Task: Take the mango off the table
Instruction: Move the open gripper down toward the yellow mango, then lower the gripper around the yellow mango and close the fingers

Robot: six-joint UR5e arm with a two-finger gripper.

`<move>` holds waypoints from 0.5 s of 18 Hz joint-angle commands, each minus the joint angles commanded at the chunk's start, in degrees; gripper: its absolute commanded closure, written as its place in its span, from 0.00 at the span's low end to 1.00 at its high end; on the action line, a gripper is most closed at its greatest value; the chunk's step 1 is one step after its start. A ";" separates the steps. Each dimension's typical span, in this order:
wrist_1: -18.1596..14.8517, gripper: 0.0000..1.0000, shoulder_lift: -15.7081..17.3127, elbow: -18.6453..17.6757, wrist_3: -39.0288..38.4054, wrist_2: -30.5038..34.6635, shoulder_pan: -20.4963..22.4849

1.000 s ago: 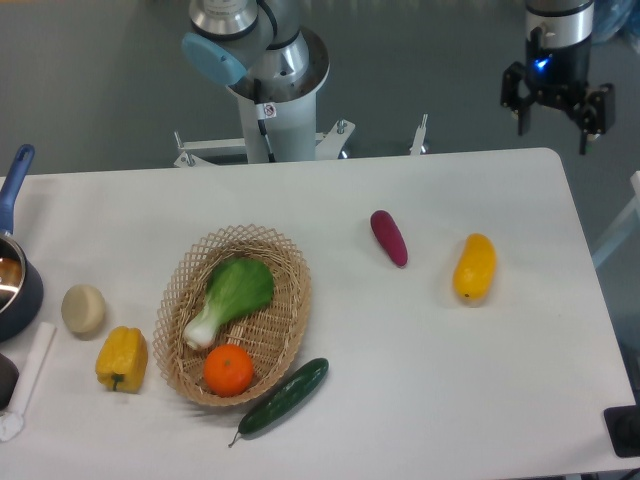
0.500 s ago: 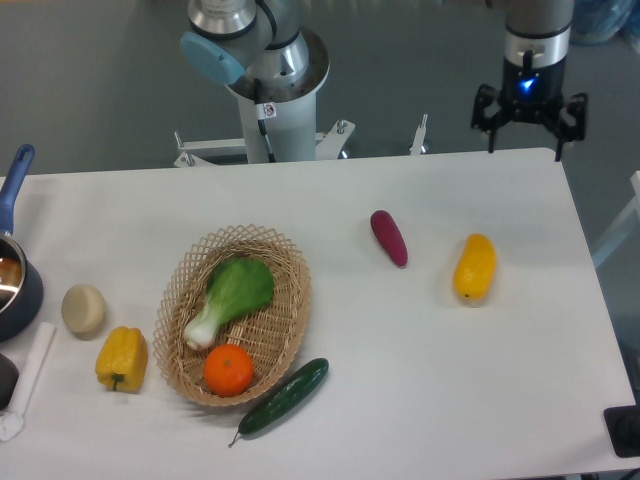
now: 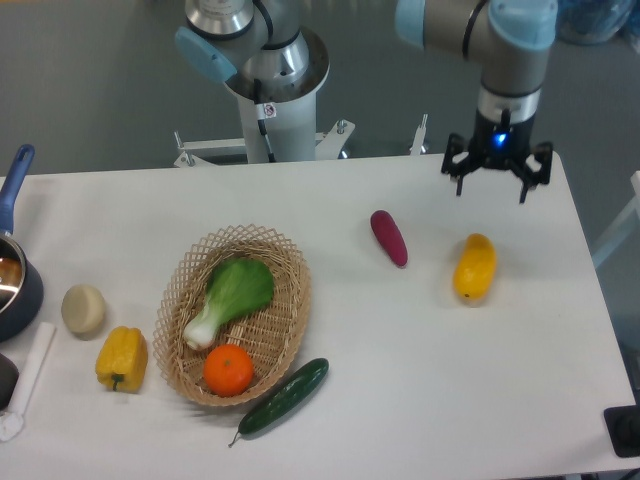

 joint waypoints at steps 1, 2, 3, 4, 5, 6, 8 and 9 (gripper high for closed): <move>0.00 0.00 -0.88 0.35 0.44 0.00 0.00; -0.09 0.00 -1.76 0.79 2.09 0.00 0.00; -0.09 0.00 -2.38 0.88 4.63 0.00 0.00; 0.00 0.00 -2.73 0.71 6.75 -0.08 0.17; 0.00 0.00 -3.00 0.62 7.29 -0.09 0.18; 0.09 0.00 -3.69 0.71 7.04 -0.09 0.09; 1.05 0.00 -5.45 0.88 7.03 -0.09 -0.09; 2.10 0.00 -6.07 0.71 7.12 -0.09 -0.09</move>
